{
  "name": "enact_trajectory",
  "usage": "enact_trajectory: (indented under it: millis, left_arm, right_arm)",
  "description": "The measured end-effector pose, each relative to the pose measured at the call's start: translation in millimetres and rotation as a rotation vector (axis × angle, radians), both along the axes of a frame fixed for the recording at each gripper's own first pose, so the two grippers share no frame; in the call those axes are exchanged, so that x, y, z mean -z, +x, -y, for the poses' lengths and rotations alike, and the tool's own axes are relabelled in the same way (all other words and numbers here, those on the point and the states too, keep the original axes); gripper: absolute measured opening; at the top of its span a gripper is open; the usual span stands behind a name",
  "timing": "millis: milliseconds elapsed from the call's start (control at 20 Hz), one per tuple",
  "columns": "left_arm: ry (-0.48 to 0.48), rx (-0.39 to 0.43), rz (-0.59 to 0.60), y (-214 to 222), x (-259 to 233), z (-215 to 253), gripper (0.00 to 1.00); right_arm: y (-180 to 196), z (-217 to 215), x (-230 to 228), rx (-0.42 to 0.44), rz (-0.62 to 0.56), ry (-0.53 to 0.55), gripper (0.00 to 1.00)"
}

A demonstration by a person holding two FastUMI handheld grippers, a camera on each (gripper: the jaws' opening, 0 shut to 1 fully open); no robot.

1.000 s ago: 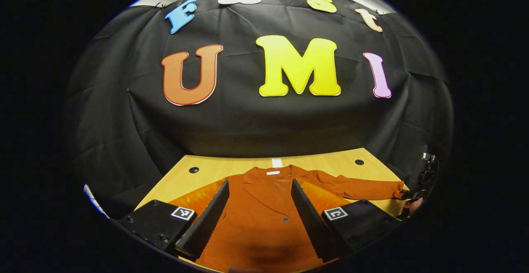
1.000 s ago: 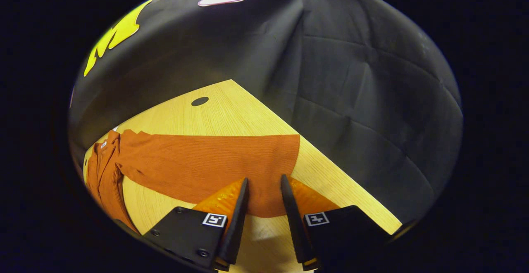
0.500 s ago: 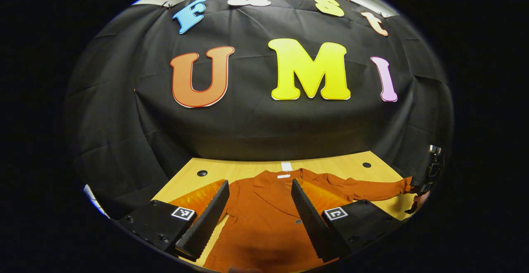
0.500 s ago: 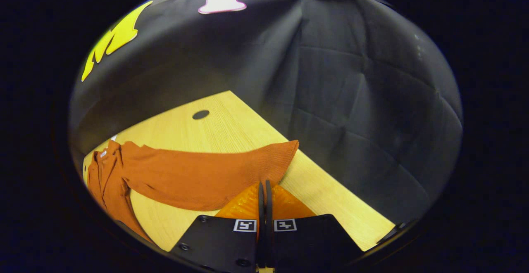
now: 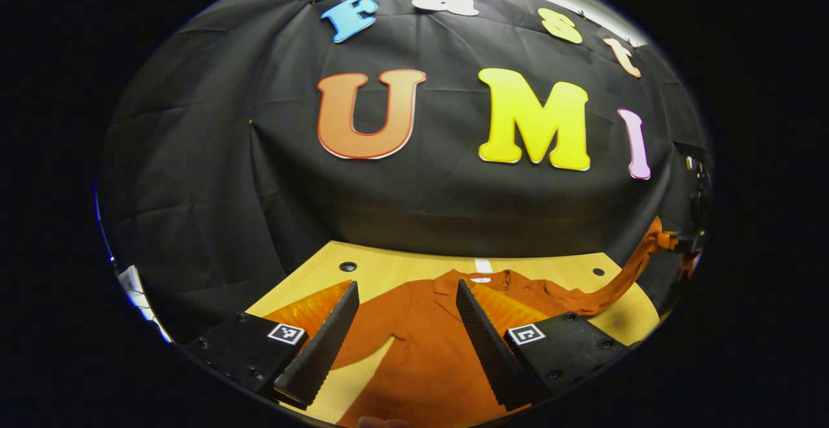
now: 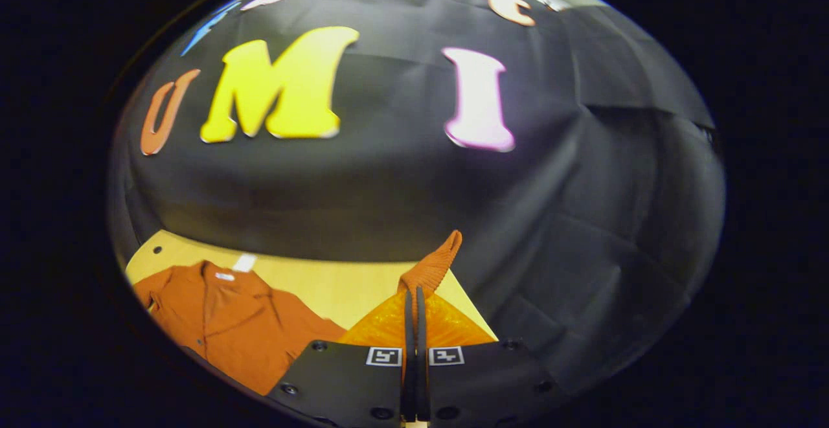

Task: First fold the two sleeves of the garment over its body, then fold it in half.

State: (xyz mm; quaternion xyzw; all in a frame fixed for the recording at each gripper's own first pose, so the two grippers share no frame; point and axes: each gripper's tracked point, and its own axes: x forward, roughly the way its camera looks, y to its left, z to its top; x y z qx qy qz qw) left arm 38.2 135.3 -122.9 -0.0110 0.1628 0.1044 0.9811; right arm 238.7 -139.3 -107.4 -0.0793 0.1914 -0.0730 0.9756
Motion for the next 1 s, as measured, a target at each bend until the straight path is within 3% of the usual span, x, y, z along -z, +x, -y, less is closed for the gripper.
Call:
enact_trajectory:
  millis: [150, 300, 650, 800, 1000]
  left_arm:
    - [-0.006, -0.076, 0.012, -16.1, 0.2, -46.0, 0.98]
    - [0.005, -0.167, 0.012, -43.9, 1.2, -97.0, 0.98]
    - [0.04, -0.354, -0.034, -125.3, -2.6, -189.3, 0.98]
    - [0.046, -0.402, -0.064, -157.1, -1.5, -210.8, 0.98]
    - [0.068, -0.46, -0.086, -182.0, -0.8, -227.2, 0.98]
  right_arm:
    - [30.7, -92.9, -26.8, -0.13, 0.041, -0.012, 0.0]
    - [38.9, -192.5, -22.3, -0.257, 0.046, -0.035, 0.0]
    - [32.6, -376.3, 89.6, -0.428, -0.079, -0.072, 0.0]
    - [17.0, -417.0, 160.8, -0.454, -0.213, -0.063, 0.01]
    - [4.8, -439.0, 229.9, -0.482, -0.345, -0.048, 0.01]
